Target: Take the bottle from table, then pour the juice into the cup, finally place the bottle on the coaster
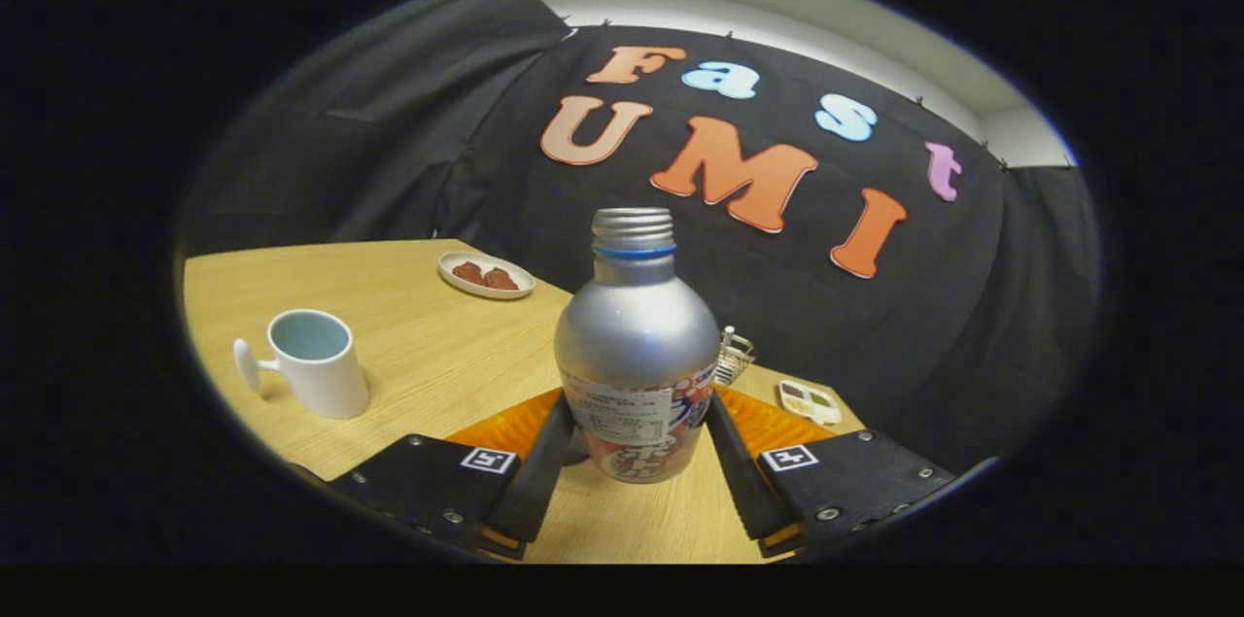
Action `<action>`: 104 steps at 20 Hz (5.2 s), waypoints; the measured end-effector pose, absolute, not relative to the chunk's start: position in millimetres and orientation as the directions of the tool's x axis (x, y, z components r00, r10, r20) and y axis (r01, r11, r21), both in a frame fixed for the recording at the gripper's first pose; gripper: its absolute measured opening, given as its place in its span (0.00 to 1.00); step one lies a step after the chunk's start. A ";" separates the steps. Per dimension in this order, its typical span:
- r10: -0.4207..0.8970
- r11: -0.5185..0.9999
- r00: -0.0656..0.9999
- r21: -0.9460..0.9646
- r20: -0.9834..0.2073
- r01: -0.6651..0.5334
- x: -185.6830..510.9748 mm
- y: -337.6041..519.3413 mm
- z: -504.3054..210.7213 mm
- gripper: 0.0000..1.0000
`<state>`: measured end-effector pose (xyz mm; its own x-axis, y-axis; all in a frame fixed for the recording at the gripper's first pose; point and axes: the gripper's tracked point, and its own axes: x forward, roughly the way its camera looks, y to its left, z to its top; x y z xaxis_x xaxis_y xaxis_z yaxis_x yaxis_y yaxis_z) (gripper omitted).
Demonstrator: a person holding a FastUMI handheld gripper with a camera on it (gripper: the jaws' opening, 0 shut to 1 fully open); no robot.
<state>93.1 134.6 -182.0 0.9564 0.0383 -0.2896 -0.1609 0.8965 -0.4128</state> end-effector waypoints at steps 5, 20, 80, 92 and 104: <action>0.029 0.802 0.972 -0.575 -0.235 -0.163 94.1 157.6 -180.5 0.77; 0.102 0.464 0.986 -0.871 -0.131 -0.164 85.6 204.2 -188.8 0.76; 0.259 -0.216 0.964 -0.969 0.060 0.118 100.9 232.8 -136.7 0.76; 0.284 -0.278 0.954 -0.944 0.097 0.178 106.6 233.0 -115.7 0.76; 0.314 -0.327 0.941 -0.917 0.122 0.228 108.9 240.8 -107.5 0.76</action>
